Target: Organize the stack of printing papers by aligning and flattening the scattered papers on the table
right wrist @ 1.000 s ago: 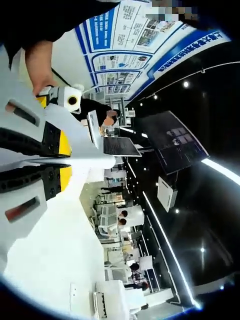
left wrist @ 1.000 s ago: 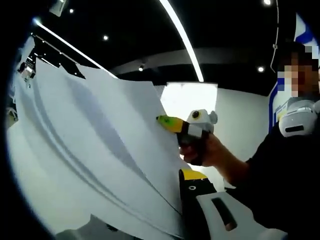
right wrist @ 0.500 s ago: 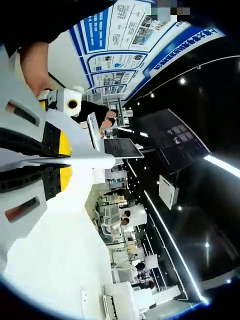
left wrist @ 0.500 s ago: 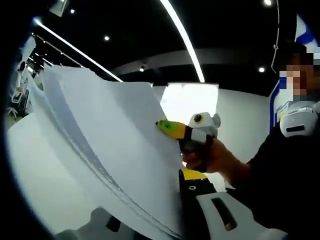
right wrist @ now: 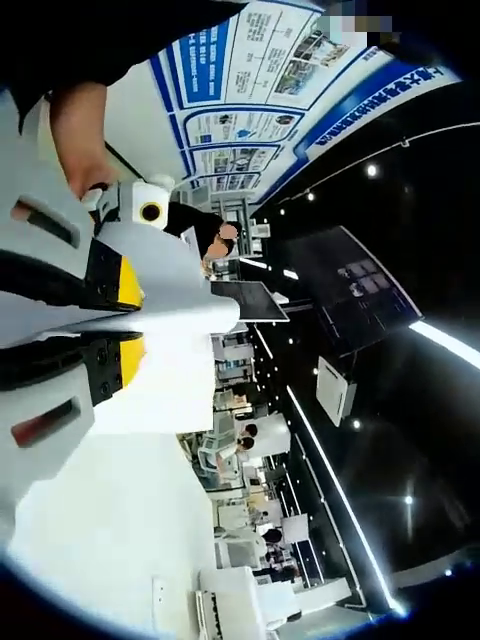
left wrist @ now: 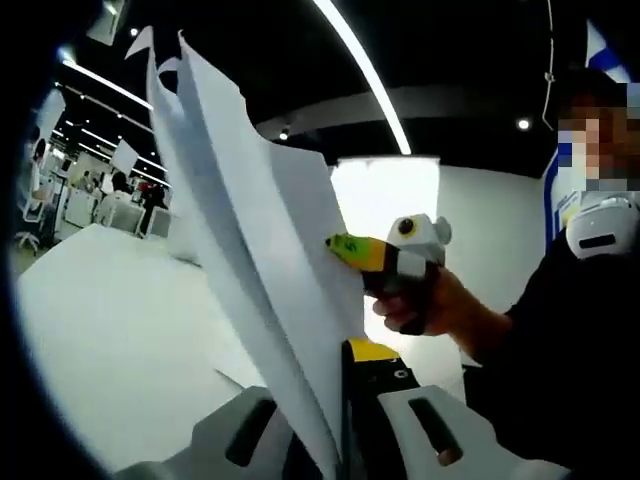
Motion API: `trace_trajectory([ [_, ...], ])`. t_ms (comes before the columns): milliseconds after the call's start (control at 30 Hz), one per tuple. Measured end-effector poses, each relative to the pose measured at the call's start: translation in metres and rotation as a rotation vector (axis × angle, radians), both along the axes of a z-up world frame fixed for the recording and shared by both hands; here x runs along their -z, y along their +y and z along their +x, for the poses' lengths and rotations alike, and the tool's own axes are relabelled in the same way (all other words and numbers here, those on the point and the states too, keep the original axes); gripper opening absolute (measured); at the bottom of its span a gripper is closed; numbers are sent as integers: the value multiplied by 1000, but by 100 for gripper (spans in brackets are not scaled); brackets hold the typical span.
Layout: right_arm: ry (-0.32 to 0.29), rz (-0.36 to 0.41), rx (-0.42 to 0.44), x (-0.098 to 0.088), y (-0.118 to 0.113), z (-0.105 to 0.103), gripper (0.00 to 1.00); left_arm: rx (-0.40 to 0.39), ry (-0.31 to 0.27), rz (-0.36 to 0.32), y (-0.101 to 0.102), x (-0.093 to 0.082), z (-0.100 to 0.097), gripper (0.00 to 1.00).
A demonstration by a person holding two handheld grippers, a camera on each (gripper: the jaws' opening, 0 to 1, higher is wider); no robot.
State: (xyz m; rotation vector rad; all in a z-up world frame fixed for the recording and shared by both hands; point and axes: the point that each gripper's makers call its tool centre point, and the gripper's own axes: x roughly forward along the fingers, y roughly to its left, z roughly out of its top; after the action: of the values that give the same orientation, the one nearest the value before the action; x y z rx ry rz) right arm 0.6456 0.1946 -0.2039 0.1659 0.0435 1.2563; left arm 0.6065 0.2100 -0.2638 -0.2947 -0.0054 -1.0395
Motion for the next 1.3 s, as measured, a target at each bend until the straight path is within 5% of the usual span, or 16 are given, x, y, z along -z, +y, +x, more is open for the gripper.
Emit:
trace_trajectory([
  [233,-104,-36,80,-4,-15,9,19,-5,0,-1,1,-1,0,6],
  [533,-159,-44,208,-13,-38,32,34,-6,0,2,1,-1,-1,6],
  [1067,-149,-29,298,-26,-88,59,34,-6,16,-15,0,-1,-1,6],
  [1300,-114,-64,331,-17,-118,69,34,-1,23,-13,-1,0,-1,7],
])
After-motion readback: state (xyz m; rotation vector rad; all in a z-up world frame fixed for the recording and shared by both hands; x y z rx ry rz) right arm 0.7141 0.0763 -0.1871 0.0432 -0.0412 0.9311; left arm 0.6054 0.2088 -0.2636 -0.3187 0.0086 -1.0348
